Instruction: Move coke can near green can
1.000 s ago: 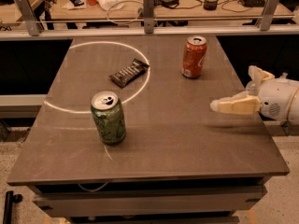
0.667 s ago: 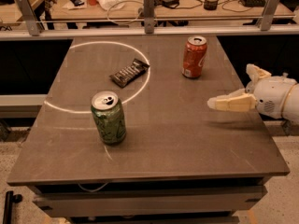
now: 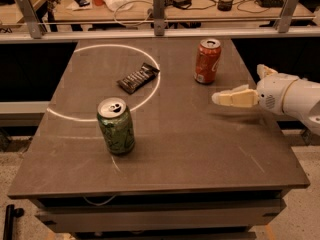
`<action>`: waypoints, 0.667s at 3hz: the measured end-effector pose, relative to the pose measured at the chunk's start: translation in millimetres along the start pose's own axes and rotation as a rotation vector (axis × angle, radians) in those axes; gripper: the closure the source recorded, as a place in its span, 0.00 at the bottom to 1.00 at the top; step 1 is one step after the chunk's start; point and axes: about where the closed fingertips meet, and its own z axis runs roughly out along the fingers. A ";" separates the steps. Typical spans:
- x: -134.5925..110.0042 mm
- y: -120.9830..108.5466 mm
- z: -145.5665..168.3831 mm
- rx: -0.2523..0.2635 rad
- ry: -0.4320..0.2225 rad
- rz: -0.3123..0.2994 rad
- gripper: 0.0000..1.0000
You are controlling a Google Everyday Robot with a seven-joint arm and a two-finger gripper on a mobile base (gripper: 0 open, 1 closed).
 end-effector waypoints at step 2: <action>-13.4 -9.9 47.4 0.004 -0.066 0.057 0.00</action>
Offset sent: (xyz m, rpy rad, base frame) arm 0.0727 0.0319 -0.0066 0.1356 -0.0480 -0.0118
